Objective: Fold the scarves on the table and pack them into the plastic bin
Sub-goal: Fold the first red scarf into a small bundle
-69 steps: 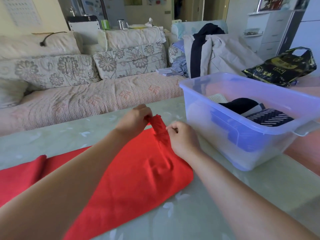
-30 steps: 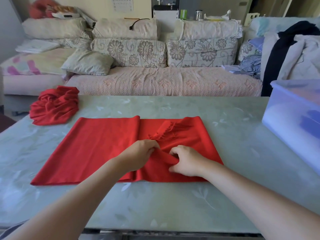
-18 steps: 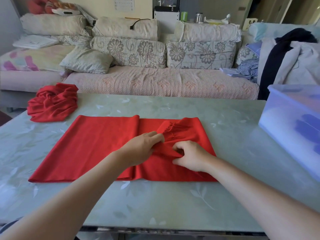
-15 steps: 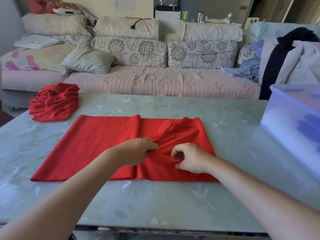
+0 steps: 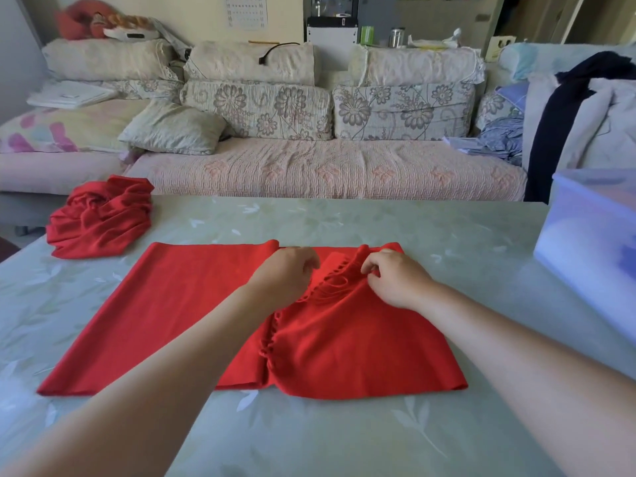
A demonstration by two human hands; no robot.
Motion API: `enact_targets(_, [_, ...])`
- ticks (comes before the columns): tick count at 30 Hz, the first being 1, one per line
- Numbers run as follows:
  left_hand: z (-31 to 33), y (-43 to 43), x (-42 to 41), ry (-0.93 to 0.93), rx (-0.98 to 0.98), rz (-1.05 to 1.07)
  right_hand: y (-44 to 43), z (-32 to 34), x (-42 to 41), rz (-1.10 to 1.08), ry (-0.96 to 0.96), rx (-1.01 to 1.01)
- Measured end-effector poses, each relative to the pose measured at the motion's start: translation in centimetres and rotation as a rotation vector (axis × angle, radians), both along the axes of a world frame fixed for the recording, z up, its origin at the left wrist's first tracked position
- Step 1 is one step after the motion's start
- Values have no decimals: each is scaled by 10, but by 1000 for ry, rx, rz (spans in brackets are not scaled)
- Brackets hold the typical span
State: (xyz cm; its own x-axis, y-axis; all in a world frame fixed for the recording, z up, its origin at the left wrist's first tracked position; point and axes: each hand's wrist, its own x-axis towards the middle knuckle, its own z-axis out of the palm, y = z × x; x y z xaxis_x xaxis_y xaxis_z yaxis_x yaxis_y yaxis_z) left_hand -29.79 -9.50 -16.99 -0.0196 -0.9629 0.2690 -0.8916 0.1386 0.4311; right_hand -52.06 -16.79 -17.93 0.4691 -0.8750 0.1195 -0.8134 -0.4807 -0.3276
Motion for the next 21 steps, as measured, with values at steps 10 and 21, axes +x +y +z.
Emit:
enact_targets(10, [-44,-75,-29,-254,-41,-3,-61,-23,5,27,222,-21])
enact_targets(21, [-37,-85,37,285,-34,535,-68,-20,2,-43,372,64])
